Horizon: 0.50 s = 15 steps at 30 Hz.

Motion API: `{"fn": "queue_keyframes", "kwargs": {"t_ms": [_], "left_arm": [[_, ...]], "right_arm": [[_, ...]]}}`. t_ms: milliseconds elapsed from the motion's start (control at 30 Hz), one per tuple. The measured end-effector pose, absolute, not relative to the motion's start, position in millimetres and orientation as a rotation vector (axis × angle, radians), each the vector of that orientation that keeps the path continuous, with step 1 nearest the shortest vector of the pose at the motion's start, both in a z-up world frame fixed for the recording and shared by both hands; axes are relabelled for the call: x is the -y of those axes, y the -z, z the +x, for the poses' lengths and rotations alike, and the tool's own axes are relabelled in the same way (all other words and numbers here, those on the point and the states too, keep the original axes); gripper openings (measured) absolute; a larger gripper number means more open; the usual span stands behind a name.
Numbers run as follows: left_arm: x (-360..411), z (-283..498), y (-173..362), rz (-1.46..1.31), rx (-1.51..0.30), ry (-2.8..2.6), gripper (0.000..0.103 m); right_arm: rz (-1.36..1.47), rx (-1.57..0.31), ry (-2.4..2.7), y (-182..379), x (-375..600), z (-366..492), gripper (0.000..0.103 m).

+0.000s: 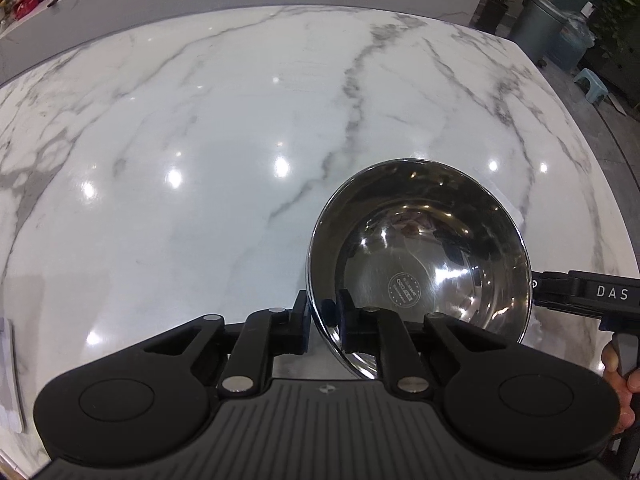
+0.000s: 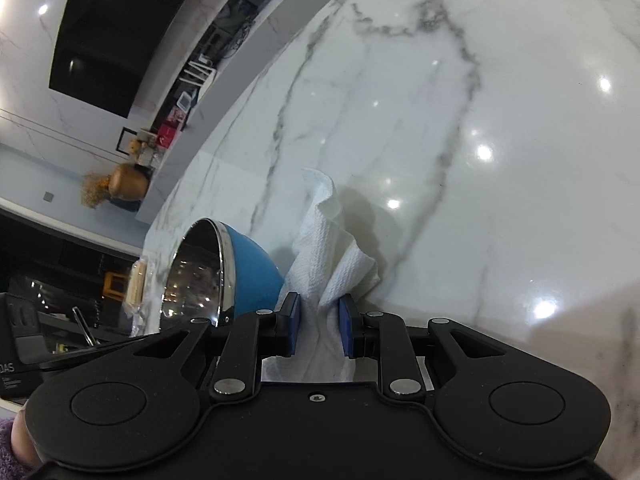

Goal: Clean bowl
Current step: 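Rub the cloth near the rim with the right gripper while the left gripper holds the bowl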

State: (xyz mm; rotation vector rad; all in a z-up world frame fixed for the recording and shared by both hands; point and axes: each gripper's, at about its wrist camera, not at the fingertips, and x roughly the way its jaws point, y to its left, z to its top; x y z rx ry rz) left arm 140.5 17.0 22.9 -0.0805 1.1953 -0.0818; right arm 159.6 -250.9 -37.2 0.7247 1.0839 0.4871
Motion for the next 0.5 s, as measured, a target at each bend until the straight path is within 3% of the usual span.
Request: {"fn": "queue_keyframes", "kwargs": {"t_ms": [100,167,233,400,500], "left_arm": [[-19,139,-22,-0.108,-1.2,0.072,0.012],[-20,138,-21,-0.148,-1.209,0.055,0.018],[-22,136,-19,-0.208,-1.228,0.035,0.037],[-20,129,-11,-0.29,-1.248,0.029,0.036],[-20,128,-11,-0.281,-1.251,0.045,0.025]], "right_arm": [[0.724,-1.084,-0.488,39,251,158,0.02],[0.723,-1.081,-0.49,45,251,157,0.02],[0.721,-1.08,-0.491,47,251,156,0.02],[0.718,-1.08,-0.492,46,252,159,0.02],[0.717,-1.08,-0.491,45,254,158,0.02]]}}
